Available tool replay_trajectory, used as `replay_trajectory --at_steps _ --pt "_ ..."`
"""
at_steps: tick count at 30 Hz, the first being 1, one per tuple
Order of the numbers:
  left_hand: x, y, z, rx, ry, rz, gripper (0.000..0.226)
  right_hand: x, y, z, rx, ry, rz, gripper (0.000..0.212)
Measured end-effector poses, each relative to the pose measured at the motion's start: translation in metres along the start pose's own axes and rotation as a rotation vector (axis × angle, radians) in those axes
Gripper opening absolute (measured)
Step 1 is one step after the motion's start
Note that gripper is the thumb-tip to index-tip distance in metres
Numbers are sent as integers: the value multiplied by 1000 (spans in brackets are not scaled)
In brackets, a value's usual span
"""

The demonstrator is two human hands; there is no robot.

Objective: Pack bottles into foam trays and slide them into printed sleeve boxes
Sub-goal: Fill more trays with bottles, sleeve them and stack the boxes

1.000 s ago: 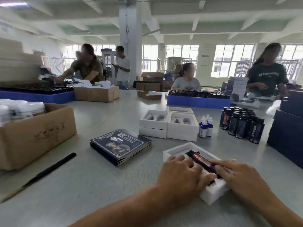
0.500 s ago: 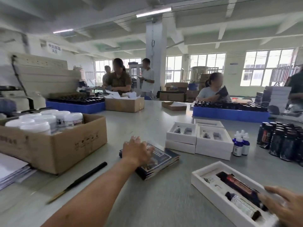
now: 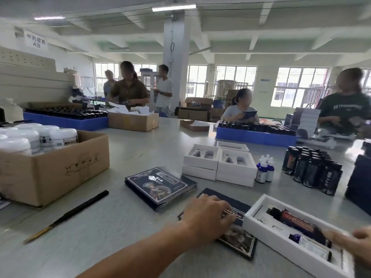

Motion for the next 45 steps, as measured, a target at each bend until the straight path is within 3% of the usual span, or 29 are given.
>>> replay_trajectory --at_steps 4,8,12,15,17,20,22,26,32,37,45 --pt "1 -5 20 -16 177 -91 51 40 11 64 129 -31 142 70" --pt "3 -14 35 -49 300 -65 58 47 14 66 132 -93 235 66" --pt "3 -5 30 118 312 -153 51 47 6 54 87 -78 154 70" --pt "4 4 25 360 262 -199 47 44 0 46 160 -36 97 62" --pt "5 10 21 644 235 -198 40 44 -1 43 184 -2 70 63" --pt "6 11 24 1222 345 -103 31 45 1 42 181 25 35 64" --pt "5 8 25 1407 397 -66 30 47 2 44 177 36 25 60" --pt "4 4 26 1403 402 -78 29 50 1 47 183 42 21 52" --pt "1 -10 25 1420 471 74 35 51 3 50 131 21 58 56" --pt "-4 -4 32 1377 496 -52 28 56 8 50 -37 -33 92 46" --pt "-4 10 68 1434 601 -251 22 48 21 39 185 -46 23 42"
Point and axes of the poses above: each hand's wrist, its own x-axis away from the middle knuckle, its own y-axis out of the back of the hand, z = x × y, the point moved 5 cm from there along -x, towards the middle knuckle, and after that the axes turned 11 degrees about y, right-handed, at the moved point
